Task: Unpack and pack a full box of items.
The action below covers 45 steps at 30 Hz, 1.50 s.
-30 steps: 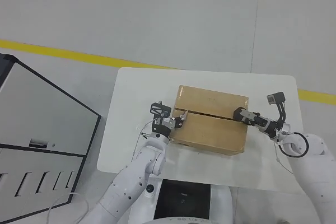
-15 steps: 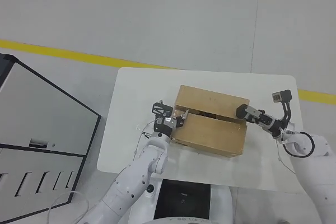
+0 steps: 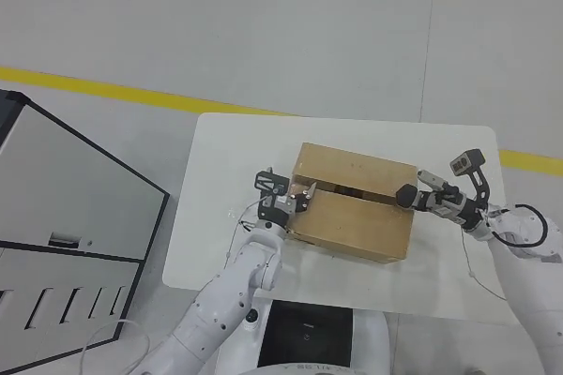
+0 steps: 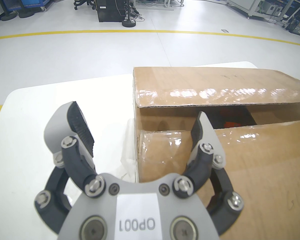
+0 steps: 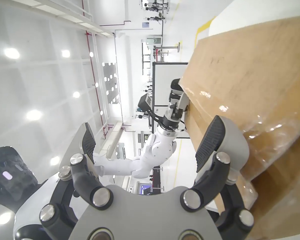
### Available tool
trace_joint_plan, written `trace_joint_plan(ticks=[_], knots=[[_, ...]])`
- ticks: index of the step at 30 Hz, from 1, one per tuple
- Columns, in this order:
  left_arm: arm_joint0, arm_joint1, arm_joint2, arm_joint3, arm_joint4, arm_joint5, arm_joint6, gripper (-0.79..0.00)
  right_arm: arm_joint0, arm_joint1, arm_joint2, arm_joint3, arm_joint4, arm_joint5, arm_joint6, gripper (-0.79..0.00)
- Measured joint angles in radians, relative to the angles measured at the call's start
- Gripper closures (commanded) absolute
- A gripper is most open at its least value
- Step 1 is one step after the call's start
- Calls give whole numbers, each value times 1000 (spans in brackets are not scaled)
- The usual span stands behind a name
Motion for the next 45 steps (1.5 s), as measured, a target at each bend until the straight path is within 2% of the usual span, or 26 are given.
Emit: trace_joint_plan(ticks=[5,9,18,45], knots=[[21,2,-17,-32,-13,-15,-21,-785,13,-2,-24,10,-69,-1,-1,-785],[61,9,-38,-95,0,-26,-28,-785,19,-3,-32,11,-88,8,-5,-785],[225,38,-146,-315,22,-59,-51,-785,38,-6,-54,4,-132,4,-14,-785],[220,38,-144,-307,21,-59,-51,-785,37,-7,-55,2,-129,3,-15,-785]])
